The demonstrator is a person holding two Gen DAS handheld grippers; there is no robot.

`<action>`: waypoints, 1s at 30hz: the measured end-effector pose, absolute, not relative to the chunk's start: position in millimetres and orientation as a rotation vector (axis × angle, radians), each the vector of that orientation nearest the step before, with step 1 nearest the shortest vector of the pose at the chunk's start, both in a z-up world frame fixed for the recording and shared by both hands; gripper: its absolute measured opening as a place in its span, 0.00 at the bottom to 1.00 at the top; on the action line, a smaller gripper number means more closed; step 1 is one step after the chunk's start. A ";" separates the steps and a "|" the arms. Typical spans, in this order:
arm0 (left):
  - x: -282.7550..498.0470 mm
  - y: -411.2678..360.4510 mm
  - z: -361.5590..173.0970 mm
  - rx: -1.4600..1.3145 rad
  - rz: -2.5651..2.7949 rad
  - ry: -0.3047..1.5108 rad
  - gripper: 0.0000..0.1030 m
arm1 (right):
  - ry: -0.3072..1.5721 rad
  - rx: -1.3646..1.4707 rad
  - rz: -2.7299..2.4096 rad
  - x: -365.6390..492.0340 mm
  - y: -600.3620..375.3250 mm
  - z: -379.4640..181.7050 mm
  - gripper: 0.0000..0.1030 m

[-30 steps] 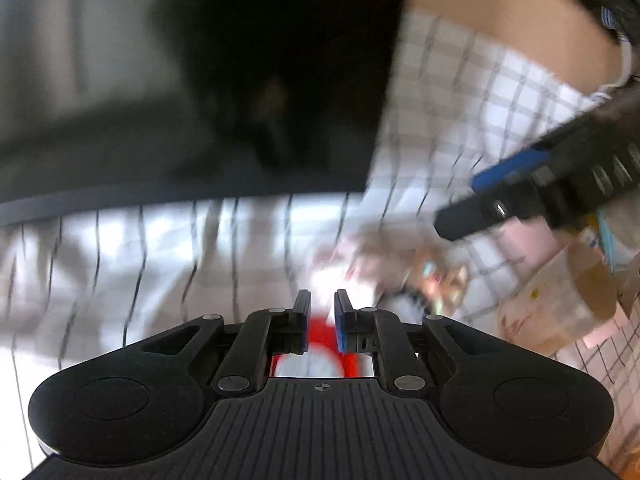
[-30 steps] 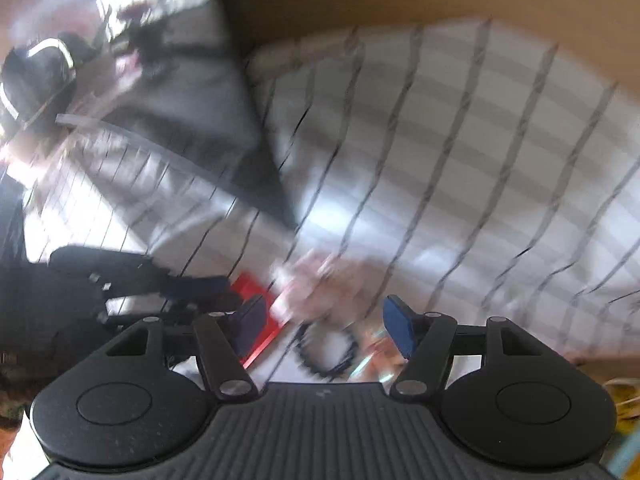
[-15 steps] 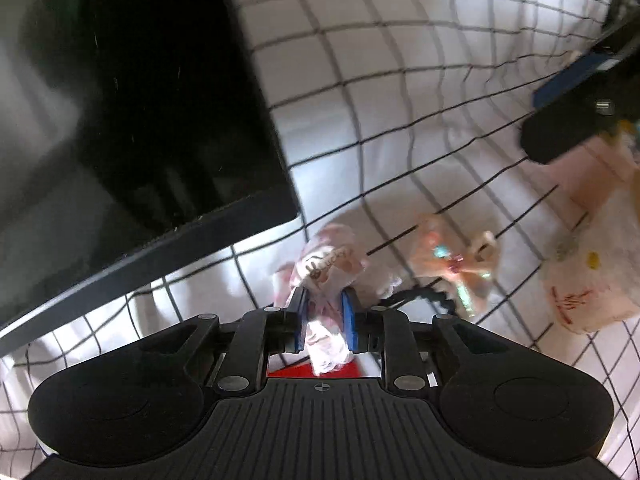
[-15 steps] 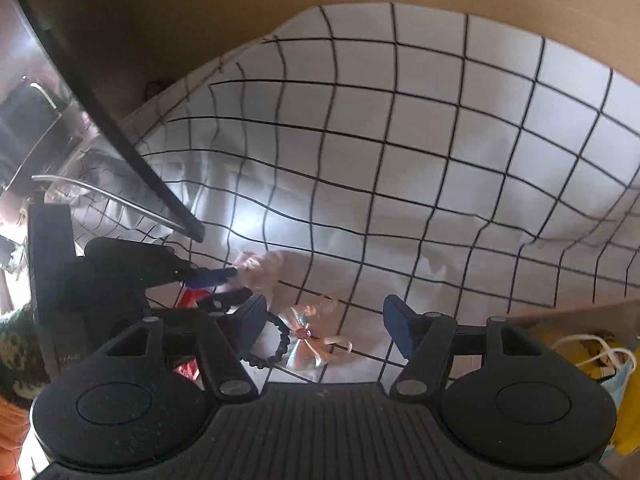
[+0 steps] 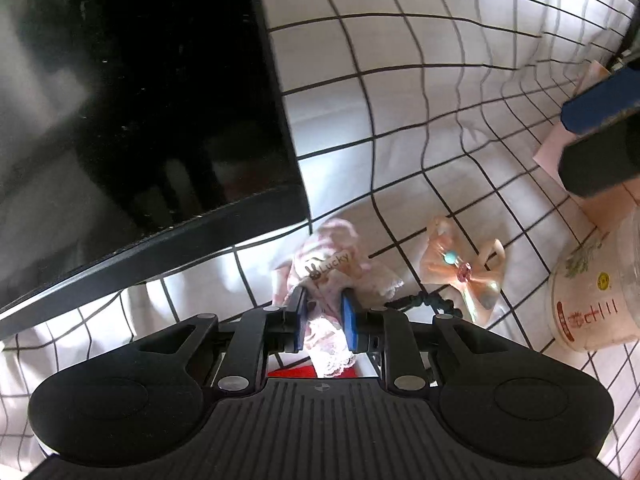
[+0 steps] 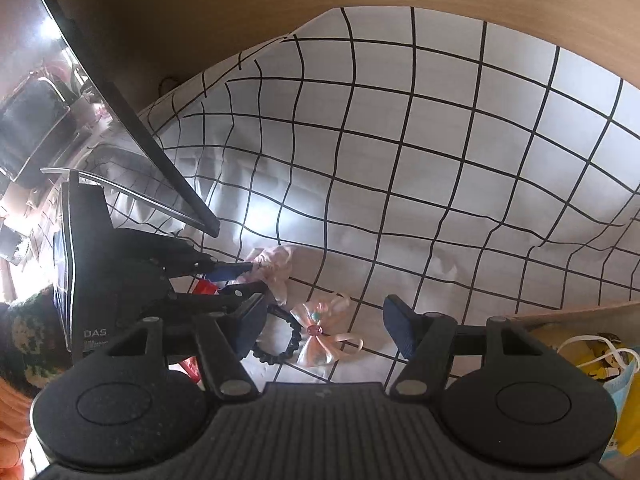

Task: Organize soft objects
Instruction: 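Grasp the black beaded hair tie with the right tool while the left tool holds the scrunchie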

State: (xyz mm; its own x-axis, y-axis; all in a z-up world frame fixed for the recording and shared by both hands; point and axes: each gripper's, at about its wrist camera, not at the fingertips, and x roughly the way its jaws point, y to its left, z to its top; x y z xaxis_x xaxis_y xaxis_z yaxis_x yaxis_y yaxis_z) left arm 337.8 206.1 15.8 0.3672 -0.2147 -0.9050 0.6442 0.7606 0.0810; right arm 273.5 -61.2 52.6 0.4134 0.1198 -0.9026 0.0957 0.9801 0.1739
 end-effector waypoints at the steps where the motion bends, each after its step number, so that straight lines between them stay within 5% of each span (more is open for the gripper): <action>1: 335.1 207.0 15.8 0.474 -0.585 1.046 0.21 | 1.145 0.213 0.015 273.1 -61.9 53.0 0.63; 7: 330.4 223.3 28.0 0.414 -0.589 1.014 0.10 | 1.134 0.218 0.004 270.0 -64.5 58.3 0.63; 15: 294.9 294.5 76.0 0.262 -0.485 0.877 0.09 | 1.132 0.271 -0.004 272.5 -33.7 66.2 0.63; 25: 235.0 392.4 73.8 -0.078 -0.260 0.811 0.09 | 1.378 0.307 0.119 311.6 65.8 -12.2 0.63; 28: 218.5 407.0 69.1 -0.152 -0.226 0.787 0.09 | 1.318 0.034 0.104 317.5 90.3 -25.5 0.42; 30: 208.5 413.9 67.5 -0.180 -0.205 0.776 0.09 | 1.293 -0.018 0.115 320.8 92.6 -32.6 0.38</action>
State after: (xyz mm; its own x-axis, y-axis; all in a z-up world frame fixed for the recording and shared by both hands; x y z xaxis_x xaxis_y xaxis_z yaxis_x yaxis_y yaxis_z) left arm 208.5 413.9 67.5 0.6958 -0.2490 -0.6737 0.1170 0.9647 -0.2358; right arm 320.8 92.6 -32.6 0.2693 0.0754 -0.9601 -0.0958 0.9941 0.0512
